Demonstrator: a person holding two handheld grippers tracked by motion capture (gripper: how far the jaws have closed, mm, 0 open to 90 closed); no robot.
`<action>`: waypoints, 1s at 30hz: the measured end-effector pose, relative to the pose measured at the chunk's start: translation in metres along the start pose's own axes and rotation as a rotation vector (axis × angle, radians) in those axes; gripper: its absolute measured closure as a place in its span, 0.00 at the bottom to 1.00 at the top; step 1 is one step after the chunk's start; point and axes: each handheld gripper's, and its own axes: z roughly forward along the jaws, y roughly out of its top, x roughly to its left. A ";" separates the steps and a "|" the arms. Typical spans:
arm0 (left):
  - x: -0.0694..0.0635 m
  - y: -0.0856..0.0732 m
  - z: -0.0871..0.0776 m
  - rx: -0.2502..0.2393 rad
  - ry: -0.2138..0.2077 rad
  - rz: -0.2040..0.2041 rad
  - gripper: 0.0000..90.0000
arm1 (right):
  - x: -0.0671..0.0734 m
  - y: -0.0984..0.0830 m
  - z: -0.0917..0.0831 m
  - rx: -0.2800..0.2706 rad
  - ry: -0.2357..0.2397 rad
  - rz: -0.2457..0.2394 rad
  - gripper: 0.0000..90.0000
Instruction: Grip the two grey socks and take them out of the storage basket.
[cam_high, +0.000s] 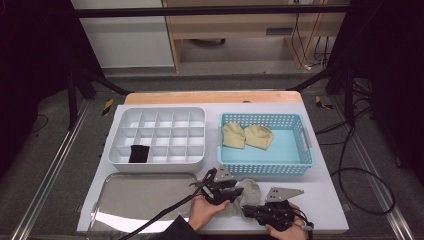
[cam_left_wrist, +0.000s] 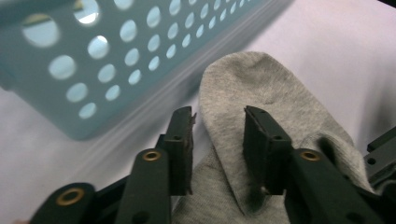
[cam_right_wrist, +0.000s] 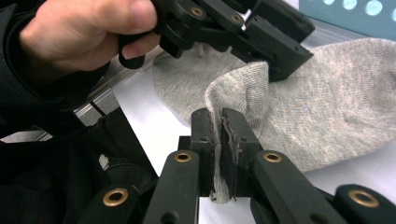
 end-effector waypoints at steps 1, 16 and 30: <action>0.000 0.000 0.001 0.000 -0.006 -0.005 0.78 | 0.000 0.000 0.000 0.001 -0.001 0.000 0.93; -0.002 0.004 -0.015 -0.016 0.007 0.015 1.00 | 0.000 0.001 -0.004 -0.004 -0.014 -0.004 0.95; -0.009 -0.009 -0.068 -0.084 0.102 -0.009 1.00 | -0.006 0.026 -0.024 -0.098 -0.179 -0.084 0.97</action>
